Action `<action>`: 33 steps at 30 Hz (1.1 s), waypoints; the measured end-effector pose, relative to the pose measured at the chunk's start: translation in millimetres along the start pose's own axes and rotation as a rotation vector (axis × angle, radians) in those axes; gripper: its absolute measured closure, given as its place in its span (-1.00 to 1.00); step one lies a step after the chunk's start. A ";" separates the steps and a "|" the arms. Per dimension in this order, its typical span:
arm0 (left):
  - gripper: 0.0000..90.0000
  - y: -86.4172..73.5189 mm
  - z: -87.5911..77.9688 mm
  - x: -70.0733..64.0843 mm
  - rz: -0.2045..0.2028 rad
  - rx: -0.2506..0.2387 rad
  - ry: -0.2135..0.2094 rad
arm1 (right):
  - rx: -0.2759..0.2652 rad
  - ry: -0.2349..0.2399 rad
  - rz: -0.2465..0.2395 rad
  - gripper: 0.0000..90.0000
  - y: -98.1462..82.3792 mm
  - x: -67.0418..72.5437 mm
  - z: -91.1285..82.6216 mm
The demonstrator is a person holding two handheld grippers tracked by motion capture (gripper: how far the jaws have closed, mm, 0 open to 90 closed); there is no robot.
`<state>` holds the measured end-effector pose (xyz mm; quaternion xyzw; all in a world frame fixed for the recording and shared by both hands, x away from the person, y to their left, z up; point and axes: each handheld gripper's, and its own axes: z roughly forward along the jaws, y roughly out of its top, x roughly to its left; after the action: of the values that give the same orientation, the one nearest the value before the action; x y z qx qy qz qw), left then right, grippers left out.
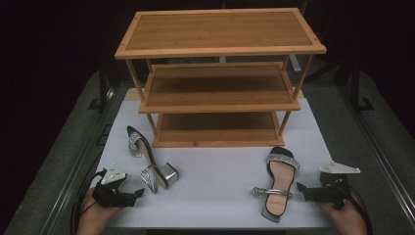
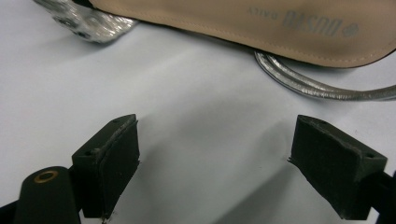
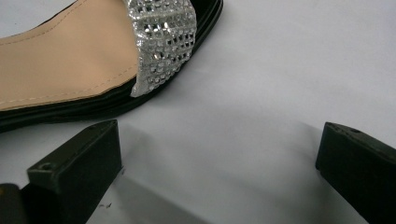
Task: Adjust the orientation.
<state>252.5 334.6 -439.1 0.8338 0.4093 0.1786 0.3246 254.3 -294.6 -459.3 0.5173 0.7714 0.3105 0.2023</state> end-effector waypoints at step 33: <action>0.18 42.0 -20.4 69.2 -0.074 -0.170 0.045 | -0.002 0.001 0.001 -1.00 -0.1 0.0 0.1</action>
<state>306.5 378.9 -393.2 0.7833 0.4304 0.2193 0.3913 254.3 -294.6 -459.4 0.5174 0.7709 0.3115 0.2024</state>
